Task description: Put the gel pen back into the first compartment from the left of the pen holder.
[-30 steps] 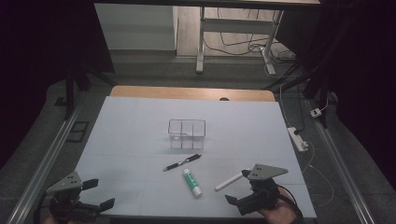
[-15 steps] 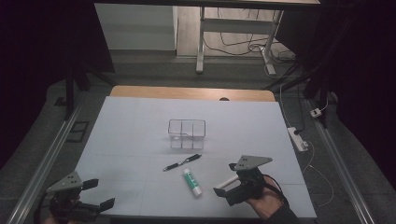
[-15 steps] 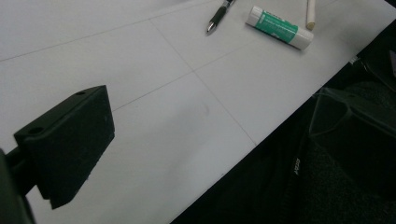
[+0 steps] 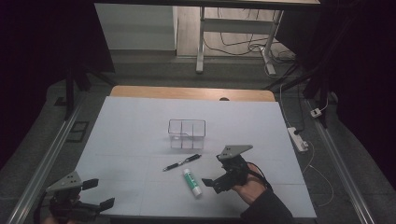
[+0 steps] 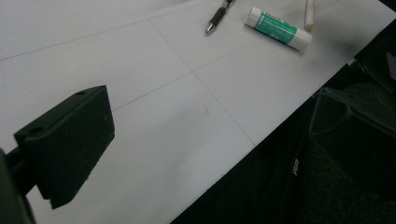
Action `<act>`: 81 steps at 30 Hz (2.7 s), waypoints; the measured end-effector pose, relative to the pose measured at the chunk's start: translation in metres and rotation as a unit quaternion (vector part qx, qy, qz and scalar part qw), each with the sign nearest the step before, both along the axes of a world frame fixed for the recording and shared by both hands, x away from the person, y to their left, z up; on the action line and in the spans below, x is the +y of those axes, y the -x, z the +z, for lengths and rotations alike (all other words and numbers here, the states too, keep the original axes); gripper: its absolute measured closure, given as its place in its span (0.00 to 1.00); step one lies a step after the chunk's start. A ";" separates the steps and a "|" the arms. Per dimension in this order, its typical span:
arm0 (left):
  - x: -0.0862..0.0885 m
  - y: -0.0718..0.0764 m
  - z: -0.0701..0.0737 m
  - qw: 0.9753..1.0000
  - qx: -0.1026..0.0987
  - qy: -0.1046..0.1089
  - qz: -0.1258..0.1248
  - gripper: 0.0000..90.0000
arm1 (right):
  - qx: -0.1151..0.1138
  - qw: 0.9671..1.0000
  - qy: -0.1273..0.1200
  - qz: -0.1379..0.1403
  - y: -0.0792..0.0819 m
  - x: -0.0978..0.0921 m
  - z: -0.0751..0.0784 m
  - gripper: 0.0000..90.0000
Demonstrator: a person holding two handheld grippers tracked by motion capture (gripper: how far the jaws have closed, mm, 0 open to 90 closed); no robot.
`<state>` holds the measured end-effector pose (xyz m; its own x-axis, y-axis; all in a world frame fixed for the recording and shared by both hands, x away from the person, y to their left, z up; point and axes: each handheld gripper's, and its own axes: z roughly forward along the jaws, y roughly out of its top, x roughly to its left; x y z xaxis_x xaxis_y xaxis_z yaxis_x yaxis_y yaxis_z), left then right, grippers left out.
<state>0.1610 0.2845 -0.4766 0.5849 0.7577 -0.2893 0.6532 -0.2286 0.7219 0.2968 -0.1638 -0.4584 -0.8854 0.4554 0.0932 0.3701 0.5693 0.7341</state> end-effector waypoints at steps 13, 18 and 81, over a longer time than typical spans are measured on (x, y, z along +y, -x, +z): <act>0.001 0.000 0.000 1.000 0.001 0.002 0.000 0.00 | 0.004 0.997 0.074 0.010 -0.027 0.045 -0.016 0.00; 0.000 0.000 0.000 1.000 0.001 0.001 -0.001 0.00 | 0.013 0.996 0.090 0.021 -0.035 0.062 -0.021 0.00; 0.000 0.001 -0.001 1.000 0.003 -0.003 -0.004 0.01 | 0.009 0.960 0.195 0.201 -0.081 0.130 -0.052 0.85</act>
